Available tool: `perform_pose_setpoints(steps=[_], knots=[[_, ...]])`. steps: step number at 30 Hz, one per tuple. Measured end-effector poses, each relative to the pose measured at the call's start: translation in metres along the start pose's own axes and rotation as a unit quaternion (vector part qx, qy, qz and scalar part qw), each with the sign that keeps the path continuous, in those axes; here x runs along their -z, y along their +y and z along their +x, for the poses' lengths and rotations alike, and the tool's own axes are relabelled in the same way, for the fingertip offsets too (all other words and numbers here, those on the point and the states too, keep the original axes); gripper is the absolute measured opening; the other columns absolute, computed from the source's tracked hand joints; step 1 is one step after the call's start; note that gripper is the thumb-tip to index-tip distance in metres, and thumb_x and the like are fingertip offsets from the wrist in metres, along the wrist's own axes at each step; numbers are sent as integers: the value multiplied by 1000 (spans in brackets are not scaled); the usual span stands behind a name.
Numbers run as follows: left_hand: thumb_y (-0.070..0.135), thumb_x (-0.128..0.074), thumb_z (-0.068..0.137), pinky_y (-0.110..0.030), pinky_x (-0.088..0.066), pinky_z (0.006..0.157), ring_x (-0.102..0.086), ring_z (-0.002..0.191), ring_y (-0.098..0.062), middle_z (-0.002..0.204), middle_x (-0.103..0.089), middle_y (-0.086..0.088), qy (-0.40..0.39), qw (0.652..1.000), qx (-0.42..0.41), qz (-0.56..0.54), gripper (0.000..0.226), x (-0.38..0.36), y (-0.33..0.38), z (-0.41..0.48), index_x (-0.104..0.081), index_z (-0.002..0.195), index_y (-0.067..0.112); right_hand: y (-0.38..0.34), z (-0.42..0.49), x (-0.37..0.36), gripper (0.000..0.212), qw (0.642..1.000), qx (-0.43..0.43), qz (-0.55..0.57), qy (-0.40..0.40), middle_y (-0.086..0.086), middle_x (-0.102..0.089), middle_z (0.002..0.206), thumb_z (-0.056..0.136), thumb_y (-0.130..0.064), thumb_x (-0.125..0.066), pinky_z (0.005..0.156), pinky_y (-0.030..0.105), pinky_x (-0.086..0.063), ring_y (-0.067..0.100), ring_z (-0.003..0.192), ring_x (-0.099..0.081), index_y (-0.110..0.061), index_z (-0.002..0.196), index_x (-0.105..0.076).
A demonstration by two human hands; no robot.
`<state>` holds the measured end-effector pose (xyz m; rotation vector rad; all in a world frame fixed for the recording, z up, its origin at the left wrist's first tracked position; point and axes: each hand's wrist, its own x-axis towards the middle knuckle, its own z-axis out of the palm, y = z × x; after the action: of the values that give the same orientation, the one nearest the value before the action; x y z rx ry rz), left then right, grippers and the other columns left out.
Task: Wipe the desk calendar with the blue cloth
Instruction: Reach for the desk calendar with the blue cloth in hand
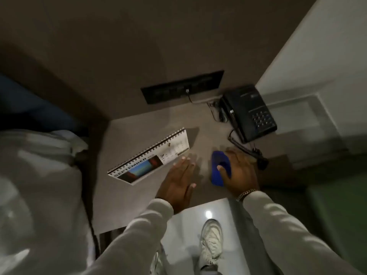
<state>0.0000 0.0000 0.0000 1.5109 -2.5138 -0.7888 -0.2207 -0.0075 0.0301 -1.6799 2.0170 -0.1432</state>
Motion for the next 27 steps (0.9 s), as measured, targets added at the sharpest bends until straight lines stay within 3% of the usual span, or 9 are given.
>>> perform_pose_setpoints(steps=[3, 8, 15, 18, 21, 24, 27], knots=[[33, -43, 94, -50, -21, 121, -24, 149, -33, 159, -31, -16, 17, 998, -39, 44, 63, -39, -23, 3, -25, 150, 10, 8, 5, -43, 69, 999, -35, -18, 12, 19, -42, 152, 84, -51, -45, 112, 49, -30, 38, 141, -37, -12, 141, -46], [36, -41, 93, -52, -20, 121, -22, 150, -33, 160, -28, -16, -2, 994, -21, 106, 64, -70, -39, 5, -26, 150, 10, 11, -3, -79, 78, 994, -27, -66, 88, 23, -36, 154, 85, -60, -54, 110, 64, -27, 45, 144, -30, -12, 144, -40], [38, -35, 95, -48, -13, 123, -17, 152, -30, 162, -23, -12, -3, 993, -23, 114, 64, -72, -43, 6, -22, 152, 12, 9, 7, -85, 65, 993, -71, -63, 66, 20, -30, 159, 91, -47, -42, 105, 62, -34, 48, 146, -21, -14, 147, -35], [40, -34, 97, -50, -16, 122, -16, 152, -30, 162, -23, -13, -19, 996, -20, 86, 62, -61, -38, 3, -25, 151, 11, 3, 12, -75, 61, 993, -73, -92, 32, 20, -33, 157, 91, -32, -53, 103, 60, -38, 51, 143, -23, -13, 146, -35], [48, -27, 97, -47, -14, 123, -5, 154, -24, 165, -13, -7, -40, 999, -13, 28, 66, -37, -32, -8, -11, 154, 18, -4, 12, -56, 59, 994, -76, -82, 4, 18, -38, 154, 88, -21, -55, 100, 54, -44, 47, 139, -31, -13, 144, -37], [50, -26, 95, -43, -13, 124, -2, 154, -20, 166, -9, -4, -28, 999, -4, -21, 68, 1, -22, -19, -10, 154, 19, -19, -6, -44, 56, 997, -77, 9, 1, 20, -47, 148, 88, -15, -57, 109, 47, -40, 41, 136, -42, -9, 142, -44], [41, -38, 96, -40, -15, 124, -7, 154, -21, 164, -15, -7, 1, 998, -20, -64, 66, 46, -14, -23, -22, 152, 9, -41, -34, -51, 50, 990, -74, 112, 41, 28, -63, 127, 84, -9, -62, 102, 45, -44, 44, 116, -59, -1, 133, -54]])
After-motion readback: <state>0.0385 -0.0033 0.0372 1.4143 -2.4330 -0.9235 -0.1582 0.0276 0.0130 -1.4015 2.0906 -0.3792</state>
